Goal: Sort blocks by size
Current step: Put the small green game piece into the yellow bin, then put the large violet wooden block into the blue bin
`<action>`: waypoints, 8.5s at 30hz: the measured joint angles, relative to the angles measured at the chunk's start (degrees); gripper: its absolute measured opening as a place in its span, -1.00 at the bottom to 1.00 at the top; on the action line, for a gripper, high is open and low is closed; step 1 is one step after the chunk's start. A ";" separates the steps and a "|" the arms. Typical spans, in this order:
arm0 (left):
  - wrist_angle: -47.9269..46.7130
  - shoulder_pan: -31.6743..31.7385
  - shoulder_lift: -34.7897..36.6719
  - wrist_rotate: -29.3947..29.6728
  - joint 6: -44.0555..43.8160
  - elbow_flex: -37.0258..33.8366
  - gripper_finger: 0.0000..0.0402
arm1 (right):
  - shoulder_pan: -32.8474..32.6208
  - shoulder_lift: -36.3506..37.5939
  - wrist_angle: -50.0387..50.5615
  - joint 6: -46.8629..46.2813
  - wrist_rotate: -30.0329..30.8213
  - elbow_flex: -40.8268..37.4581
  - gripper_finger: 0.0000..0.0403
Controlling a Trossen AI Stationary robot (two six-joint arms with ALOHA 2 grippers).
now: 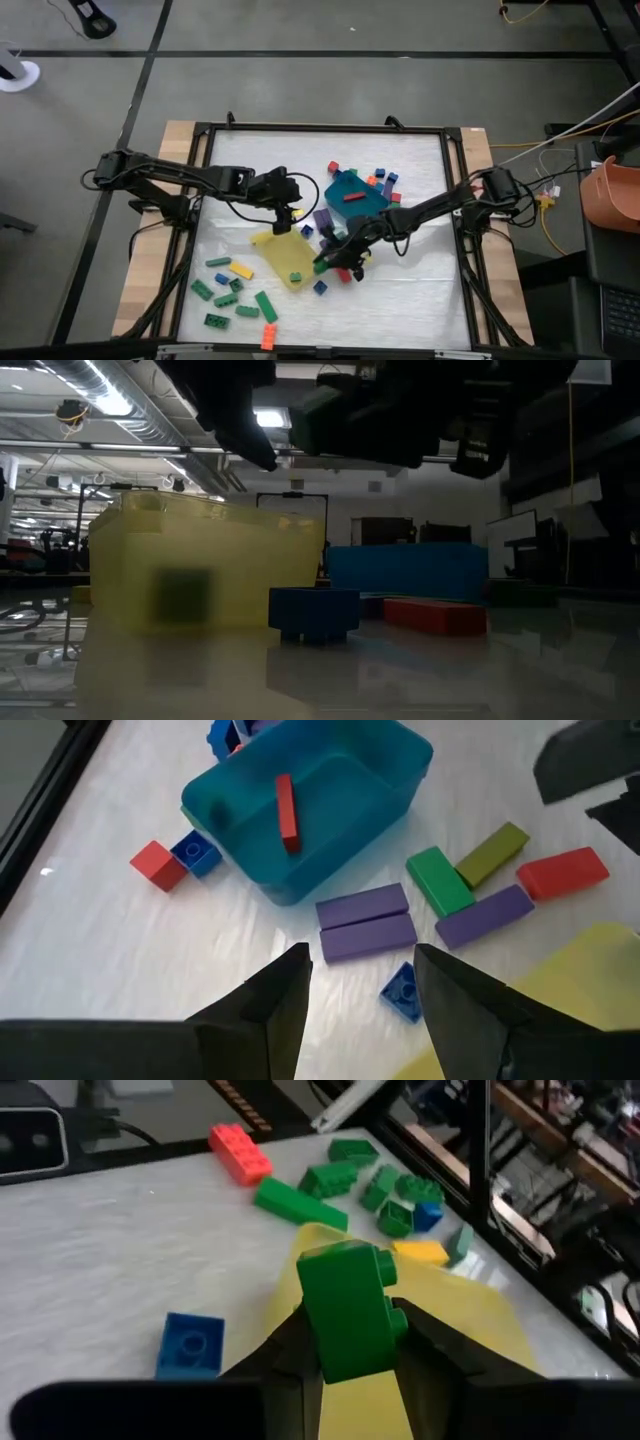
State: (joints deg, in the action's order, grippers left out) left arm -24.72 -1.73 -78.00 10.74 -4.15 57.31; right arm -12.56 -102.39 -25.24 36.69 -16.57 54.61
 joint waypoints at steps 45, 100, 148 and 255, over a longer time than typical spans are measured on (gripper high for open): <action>0.08 -0.10 -0.07 0.00 -0.36 -0.01 -0.16 | 2.47 -5.02 3.99 -0.74 0.38 5.92 0.08; 18.09 11.16 -27.67 -16.17 2.22 0.03 -0.16 | 2.47 39.62 56.85 -17.40 29.63 5.88 0.06; 9.07 16.77 -22.72 -13.12 41.89 -0.08 -0.16 | 2.46 44.80 80.12 -38.12 35.50 3.82 0.06; 54.05 11.51 -29.32 -9.49 3.55 -0.01 -0.36 | 2.45 45.12 58.05 -88.75 37.46 -28.79 0.06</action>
State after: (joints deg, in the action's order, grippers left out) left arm 29.33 9.78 -107.32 1.26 -0.61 57.30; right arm -10.11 -57.28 32.81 -52.06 20.89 25.82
